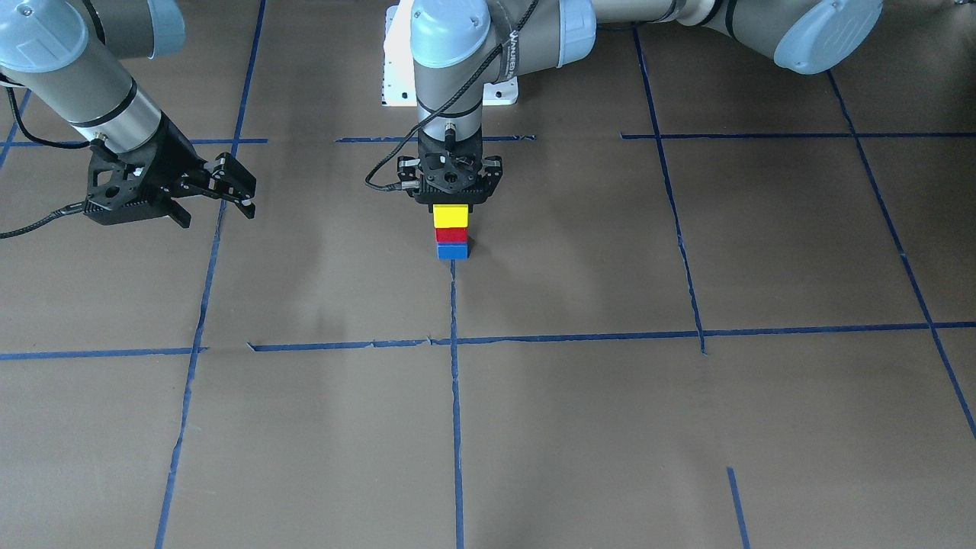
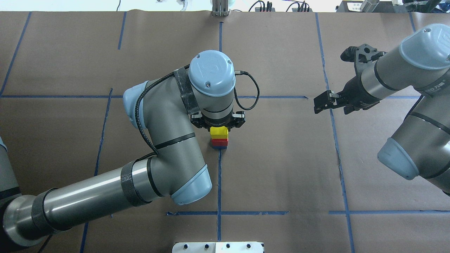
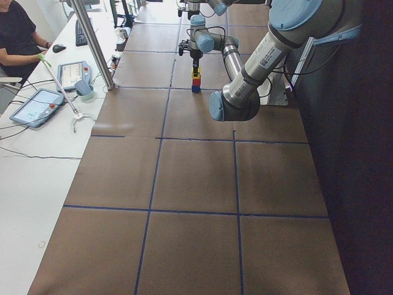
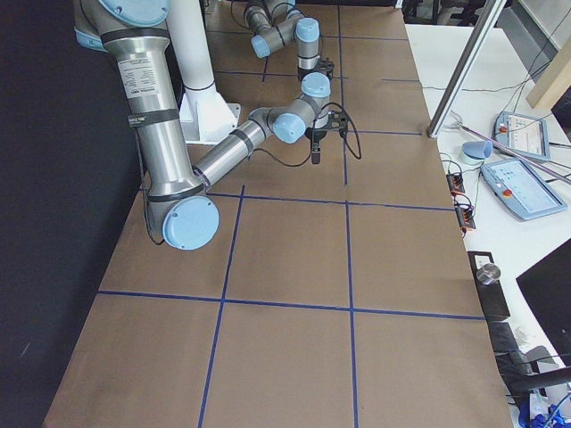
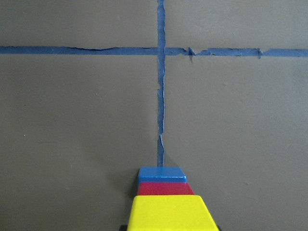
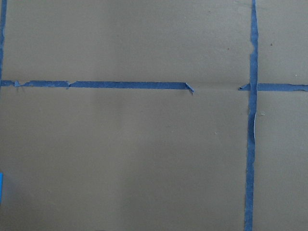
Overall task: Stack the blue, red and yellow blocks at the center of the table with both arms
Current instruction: 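Hold the yellow cube on the stack and align it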
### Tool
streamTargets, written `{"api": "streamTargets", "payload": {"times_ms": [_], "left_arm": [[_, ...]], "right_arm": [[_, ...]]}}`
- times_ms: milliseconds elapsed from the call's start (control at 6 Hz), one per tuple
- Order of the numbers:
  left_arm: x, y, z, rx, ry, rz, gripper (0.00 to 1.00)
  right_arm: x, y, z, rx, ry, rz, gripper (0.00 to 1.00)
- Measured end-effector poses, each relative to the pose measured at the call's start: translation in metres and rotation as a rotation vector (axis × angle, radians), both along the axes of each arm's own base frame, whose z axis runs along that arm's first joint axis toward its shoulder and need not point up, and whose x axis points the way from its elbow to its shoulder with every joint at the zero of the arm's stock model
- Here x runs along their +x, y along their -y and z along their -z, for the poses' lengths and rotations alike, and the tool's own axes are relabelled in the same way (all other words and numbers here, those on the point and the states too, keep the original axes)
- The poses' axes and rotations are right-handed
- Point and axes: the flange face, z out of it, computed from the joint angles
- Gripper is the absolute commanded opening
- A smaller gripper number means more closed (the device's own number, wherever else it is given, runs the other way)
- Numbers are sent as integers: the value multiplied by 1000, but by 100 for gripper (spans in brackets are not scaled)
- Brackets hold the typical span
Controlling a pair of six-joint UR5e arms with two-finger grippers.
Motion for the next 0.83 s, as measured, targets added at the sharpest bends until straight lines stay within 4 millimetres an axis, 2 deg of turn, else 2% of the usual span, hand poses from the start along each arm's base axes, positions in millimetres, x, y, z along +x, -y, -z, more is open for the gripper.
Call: {"api": "streamTargets", "payload": {"times_ms": [167,333,500,833], "left_arm": [[0,0,0,-2,0,1,68],[2,-2,-1,-4,1,-1,88],[5,-5,-1,-6,1,-6,100],[3,-12,7,2,-16,-13,100]], "right_arm": [[0,0,0,-1,0,-1,100],[0,0,0,-2,0,-1,100],[0,0,-1,-3,-1,-1,100],[0,0,-2,-2,-2,0,100]]}}
